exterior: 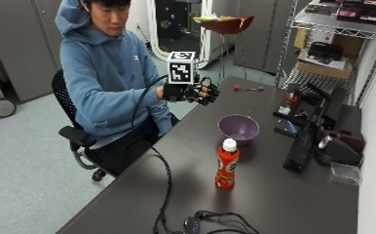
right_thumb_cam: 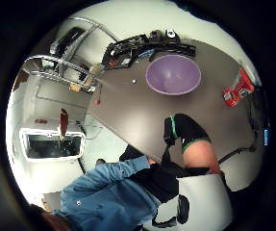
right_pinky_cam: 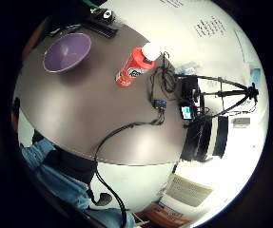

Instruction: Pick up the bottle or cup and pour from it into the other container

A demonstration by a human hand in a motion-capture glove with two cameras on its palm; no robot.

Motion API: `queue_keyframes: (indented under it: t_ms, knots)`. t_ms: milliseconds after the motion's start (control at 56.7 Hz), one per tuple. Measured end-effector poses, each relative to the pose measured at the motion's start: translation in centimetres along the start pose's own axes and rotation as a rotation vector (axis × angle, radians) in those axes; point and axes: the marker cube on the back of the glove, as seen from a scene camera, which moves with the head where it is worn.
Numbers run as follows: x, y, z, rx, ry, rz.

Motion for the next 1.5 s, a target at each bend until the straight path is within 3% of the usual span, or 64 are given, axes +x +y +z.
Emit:
queue_keyframes:
  t_ms: [494, 953, 1500]
  knots:
    - [1.4, 0.6, -0.4, 0.009, 0.012, 0.035]
    - [5.5, 3.0, -1.2, 0.113, 0.001, 0.117]
    - [15.4, 4.9, 0.3, 0.295, -0.167, 0.25]
